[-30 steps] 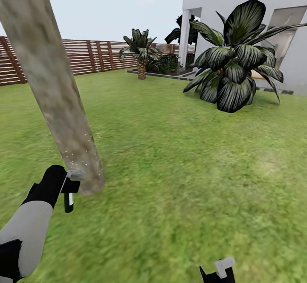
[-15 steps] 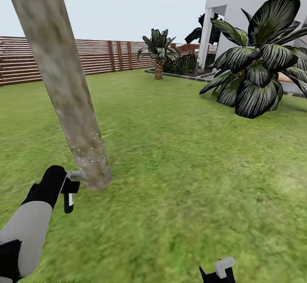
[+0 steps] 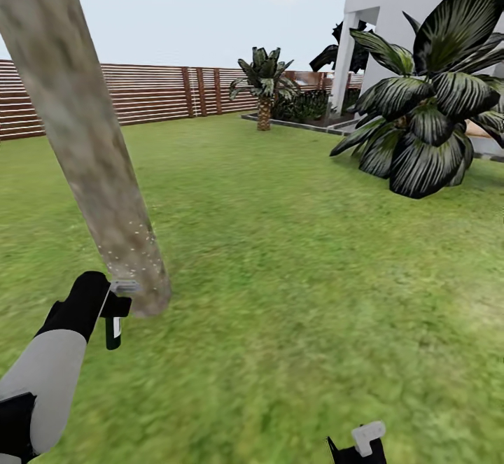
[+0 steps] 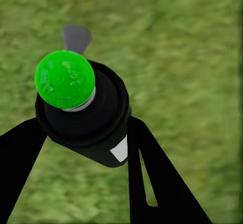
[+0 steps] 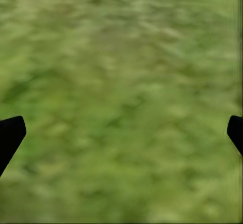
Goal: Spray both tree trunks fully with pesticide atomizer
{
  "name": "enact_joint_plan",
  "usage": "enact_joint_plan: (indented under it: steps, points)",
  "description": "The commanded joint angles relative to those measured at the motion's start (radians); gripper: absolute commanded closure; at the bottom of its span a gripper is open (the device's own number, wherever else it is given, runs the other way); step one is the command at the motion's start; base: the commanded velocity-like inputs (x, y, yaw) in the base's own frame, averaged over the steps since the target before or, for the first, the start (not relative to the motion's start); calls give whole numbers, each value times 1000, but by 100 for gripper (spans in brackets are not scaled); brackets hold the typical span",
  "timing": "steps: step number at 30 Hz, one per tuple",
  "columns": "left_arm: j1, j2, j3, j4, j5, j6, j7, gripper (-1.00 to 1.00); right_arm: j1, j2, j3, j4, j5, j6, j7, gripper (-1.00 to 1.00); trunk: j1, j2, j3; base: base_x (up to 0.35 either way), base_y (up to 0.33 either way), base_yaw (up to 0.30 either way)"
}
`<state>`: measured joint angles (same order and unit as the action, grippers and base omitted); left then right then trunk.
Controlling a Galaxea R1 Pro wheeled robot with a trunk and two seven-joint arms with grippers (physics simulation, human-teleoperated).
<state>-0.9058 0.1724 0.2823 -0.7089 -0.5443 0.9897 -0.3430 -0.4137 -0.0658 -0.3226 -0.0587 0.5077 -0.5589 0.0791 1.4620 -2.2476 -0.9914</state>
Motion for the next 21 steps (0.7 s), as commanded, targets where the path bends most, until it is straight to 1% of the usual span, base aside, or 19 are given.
enact_joint_plan:
  steps: [1,3,8,12,14,16,18,20,21]
  points:
    - [-1,-1,3,-1,-11,3,-10,100,0,0,-9,0,2,-3,8,-100,0,0,-1,36,-274,53]
    - [-1,-1,3,-1,-12,3,-10,100,0,0,-9,0,2,-3,8,-100,0,0,-1,14,-276,170]
    - [-1,0,5,-3,-14,3,-10,100,0,0,-9,0,2,-3,8,-100,0,0,-1,-2,-277,264]
    - [3,3,6,-2,-15,2,-10,100,0,0,-9,0,2,-3,8,-100,0,0,-1,-188,-202,277]
    - [45,6,15,-10,-12,-4,-12,100,0,0,-9,0,2,-3,8,-100,0,0,-1,-322,-31,247]
    - [80,9,28,-16,-10,-41,-15,100,0,0,-10,0,1,-3,7,-100,0,0,-1,-337,-10,106]
    - [132,13,45,-18,-10,-163,-21,100,0,-2,-10,-1,0,-3,7,-100,0,0,-1,-342,-3,32]
    - [175,15,53,-11,-10,-261,-26,100,-1,-4,-10,-1,0,-3,6,-100,0,0,-1,-343,-1,10]
    - [192,17,54,-9,-10,-292,-28,100,-1,-5,-10,-1,0,-3,6,-100,0,0,-1,-343,0,5]
